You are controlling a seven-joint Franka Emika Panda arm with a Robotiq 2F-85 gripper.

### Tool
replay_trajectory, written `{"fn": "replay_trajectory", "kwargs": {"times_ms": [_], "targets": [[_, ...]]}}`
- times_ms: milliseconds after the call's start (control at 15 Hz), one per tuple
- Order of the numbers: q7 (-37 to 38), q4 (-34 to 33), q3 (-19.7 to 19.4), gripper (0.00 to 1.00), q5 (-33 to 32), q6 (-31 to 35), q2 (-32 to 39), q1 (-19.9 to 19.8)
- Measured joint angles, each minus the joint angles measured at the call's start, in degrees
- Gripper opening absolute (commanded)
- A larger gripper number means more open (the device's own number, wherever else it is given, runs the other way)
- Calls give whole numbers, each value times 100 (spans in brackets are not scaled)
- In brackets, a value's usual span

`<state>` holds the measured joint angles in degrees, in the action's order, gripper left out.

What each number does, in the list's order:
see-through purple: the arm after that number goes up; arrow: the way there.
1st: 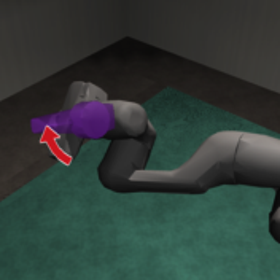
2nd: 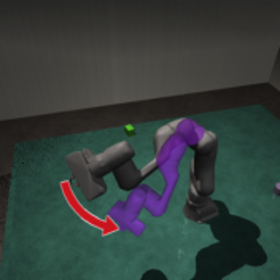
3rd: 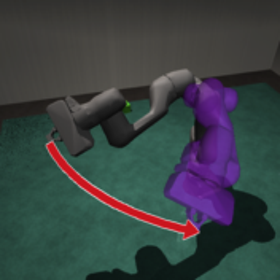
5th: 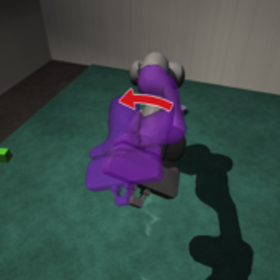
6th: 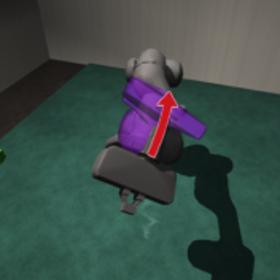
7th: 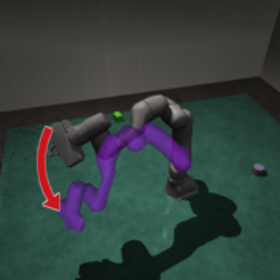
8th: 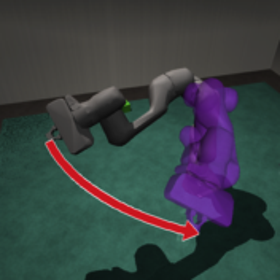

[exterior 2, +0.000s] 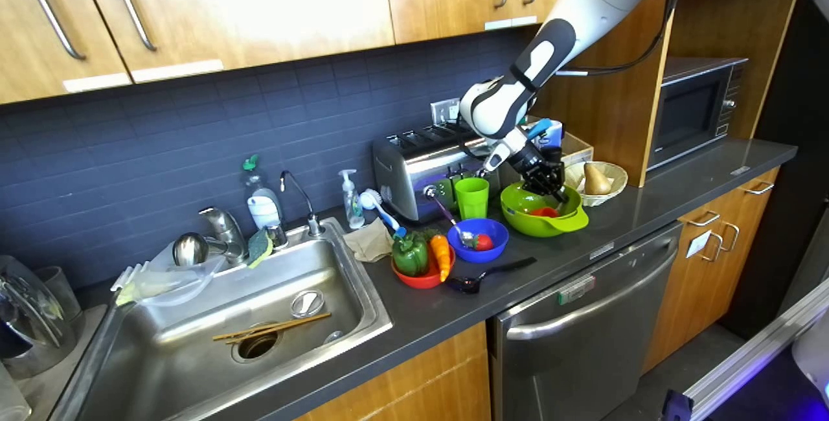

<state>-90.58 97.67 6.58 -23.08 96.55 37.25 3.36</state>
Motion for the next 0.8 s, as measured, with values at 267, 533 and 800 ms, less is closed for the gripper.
{"fn": "replay_trajectory", "kwargs": {"times_ms": [267, 533, 800], "targets": [[-105, 142, 70, 1, 8, 278, -141, -61], [-222, 300, 129, 1, 31, 556, -337, -77], [-302, 395, 149, 1, 34, 765, -480, -77]]}}
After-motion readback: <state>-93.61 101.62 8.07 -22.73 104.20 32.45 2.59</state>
